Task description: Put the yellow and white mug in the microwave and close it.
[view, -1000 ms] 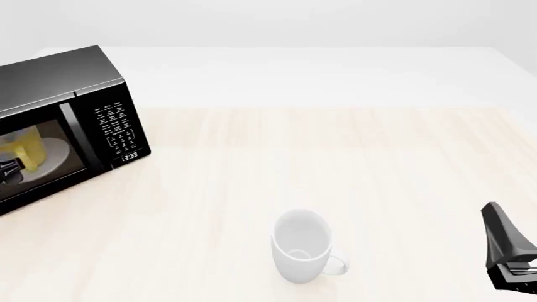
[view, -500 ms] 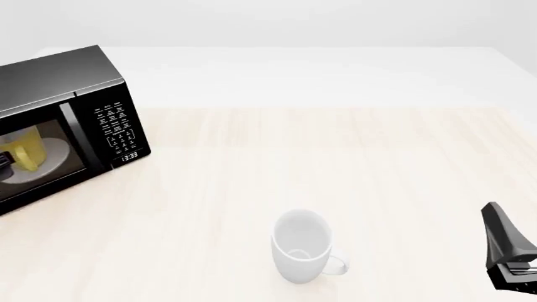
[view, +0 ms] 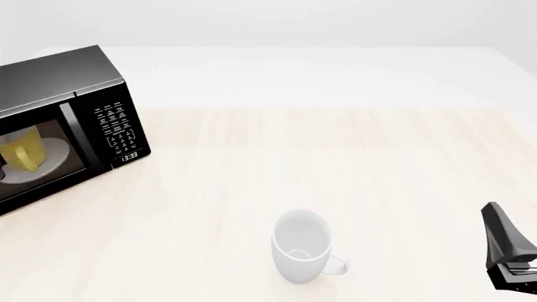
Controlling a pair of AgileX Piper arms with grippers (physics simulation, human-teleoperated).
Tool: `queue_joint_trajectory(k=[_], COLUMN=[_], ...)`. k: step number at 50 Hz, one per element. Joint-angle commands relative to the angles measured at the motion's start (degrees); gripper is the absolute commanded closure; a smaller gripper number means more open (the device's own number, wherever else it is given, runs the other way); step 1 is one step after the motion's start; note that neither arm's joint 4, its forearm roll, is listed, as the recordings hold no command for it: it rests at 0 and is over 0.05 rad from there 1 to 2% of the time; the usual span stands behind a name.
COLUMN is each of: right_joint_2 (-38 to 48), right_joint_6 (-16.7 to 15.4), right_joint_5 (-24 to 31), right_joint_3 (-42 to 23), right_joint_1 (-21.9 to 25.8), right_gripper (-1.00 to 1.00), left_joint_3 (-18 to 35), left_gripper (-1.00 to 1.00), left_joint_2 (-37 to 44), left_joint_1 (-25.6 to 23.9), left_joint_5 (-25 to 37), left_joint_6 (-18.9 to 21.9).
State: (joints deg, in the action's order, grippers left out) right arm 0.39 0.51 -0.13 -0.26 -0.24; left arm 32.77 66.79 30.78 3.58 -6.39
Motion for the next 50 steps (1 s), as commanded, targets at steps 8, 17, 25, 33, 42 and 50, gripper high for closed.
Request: queue_joint_trajectory(k=[8, 17, 25, 33, 42, 50], right_joint_2=[0.0, 0.0, 0.0, 0.0, 0.0, 0.0], right_joint_6=[0.0, 0.0, 0.0, 0.0, 0.0, 0.0], right_joint_5=[0.0, 0.0, 0.0, 0.0, 0.0, 0.0], right_joint_3=[0.0, 0.0, 0.0, 0.0, 0.0, 0.0], right_joint_1=[0.0, 0.0, 0.0, 0.0, 0.0, 0.0], right_gripper=[-1.0, -1.0, -1.0, -1.0, -1.0, -1.0], left_joint_3=[-1.4, -1.9, -2.2, -2.5, -3.1, -3.5], left_gripper=[-1.0, -1.0, -1.0, -1.0, -1.0, -1.0], left_joint_2=[-4.9, -7.8, -10.5, -12.9, -16.5, -19.2], left_joint_1=[0.1, -0.1, -0.4, 0.2, 0.0, 0.3], left_joint_5=[2.7, 4.5, 6.4, 7.6, 9.7, 11.4], left_joint_6=[-1.0, -1.6, -2.4, -2.4, -2.7, -2.9])
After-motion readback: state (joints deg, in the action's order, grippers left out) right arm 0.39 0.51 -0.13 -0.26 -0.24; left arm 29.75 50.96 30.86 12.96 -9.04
